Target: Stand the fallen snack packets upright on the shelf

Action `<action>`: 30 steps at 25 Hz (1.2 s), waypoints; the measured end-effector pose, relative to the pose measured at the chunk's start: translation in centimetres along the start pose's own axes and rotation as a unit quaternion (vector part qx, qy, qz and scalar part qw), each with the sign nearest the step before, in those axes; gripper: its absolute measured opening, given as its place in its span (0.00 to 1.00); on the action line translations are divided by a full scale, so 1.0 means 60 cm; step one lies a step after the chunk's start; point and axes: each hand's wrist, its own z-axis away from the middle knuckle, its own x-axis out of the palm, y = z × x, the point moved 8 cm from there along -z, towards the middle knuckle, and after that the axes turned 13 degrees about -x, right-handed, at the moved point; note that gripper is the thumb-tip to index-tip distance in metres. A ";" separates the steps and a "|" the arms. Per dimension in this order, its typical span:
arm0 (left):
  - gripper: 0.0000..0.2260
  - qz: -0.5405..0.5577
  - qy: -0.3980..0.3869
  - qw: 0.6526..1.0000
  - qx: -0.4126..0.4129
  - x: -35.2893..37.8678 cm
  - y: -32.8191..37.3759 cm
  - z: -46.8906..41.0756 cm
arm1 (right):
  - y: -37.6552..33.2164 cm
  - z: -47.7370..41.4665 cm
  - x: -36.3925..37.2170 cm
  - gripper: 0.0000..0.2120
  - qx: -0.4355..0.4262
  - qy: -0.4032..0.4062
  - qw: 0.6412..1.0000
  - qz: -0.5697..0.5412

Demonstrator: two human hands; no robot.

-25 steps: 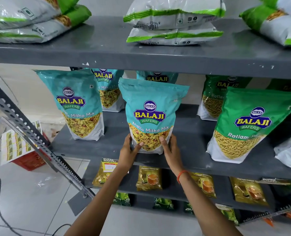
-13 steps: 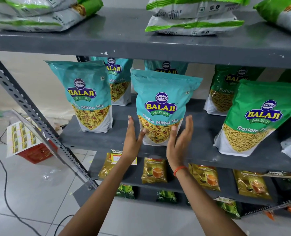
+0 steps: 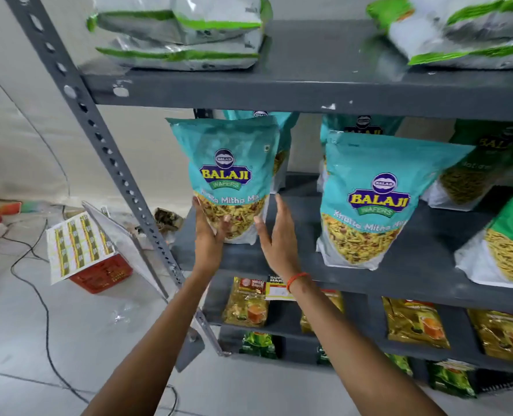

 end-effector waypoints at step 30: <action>0.23 -0.192 -0.091 0.971 -0.108 -0.014 -0.053 0.038 | 0.032 0.054 0.020 0.30 0.149 -0.060 0.983 -0.092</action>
